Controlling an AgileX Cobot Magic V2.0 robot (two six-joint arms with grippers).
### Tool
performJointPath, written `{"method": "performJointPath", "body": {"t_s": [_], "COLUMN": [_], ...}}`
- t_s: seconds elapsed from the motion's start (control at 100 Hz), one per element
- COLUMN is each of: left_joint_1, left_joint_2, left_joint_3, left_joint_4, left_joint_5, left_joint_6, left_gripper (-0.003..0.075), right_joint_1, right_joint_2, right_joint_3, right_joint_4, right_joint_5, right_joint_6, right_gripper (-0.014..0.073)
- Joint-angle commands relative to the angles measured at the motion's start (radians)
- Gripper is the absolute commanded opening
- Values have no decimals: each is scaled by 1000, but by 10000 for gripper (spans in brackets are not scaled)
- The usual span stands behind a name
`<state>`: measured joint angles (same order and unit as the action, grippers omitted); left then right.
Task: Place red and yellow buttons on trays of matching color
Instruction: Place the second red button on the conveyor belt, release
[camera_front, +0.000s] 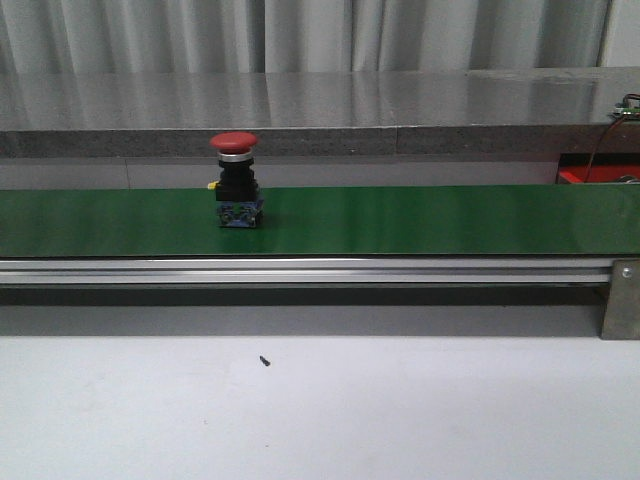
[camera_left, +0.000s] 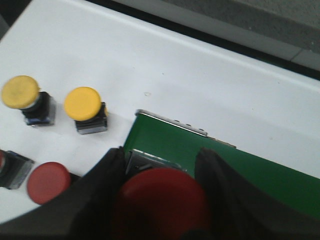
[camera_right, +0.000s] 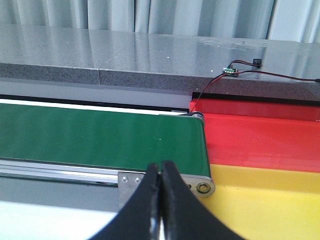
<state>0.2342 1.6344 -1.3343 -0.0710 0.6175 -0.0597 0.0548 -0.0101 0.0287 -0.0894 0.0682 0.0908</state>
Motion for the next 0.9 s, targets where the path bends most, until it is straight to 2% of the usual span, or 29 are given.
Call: {"method": "performJointPath", "body": {"t_s": [0.0, 0.25, 0.32, 0.51, 0.63, 0.72, 0.89], "left_joint_1": [-32, -62, -62, -62, -62, -62, -62], "left_joint_2": [3, 93, 100, 100, 100, 97, 52], "left_joint_3": [-46, -46, -46, -46, -46, -46, -47], "left_joint_4": [-14, -17, -18, -18, -22, -23, -41], "left_joint_5": [-50, -40, -26, 2, 18, 13, -42], "left_joint_6": [-2, -2, -2, 9, 15, 15, 20], "left_gripper": [64, 91, 144, 385, 499, 540, 549], "right_joint_1": [-2, -2, -2, -2, -2, -2, -2], "right_joint_2": [-18, -18, -18, -18, -18, -18, -18], "right_joint_3": [-18, -18, -18, -18, -18, -18, -18], "right_joint_4": [-11, -11, -11, -11, -11, -11, -11], "right_joint_5": [-80, -80, -80, -80, -80, -80, -80], "right_joint_6": [-2, -2, -2, -2, -2, -2, -2], "right_gripper": [-68, -68, -68, -68, -68, -68, -68]}}
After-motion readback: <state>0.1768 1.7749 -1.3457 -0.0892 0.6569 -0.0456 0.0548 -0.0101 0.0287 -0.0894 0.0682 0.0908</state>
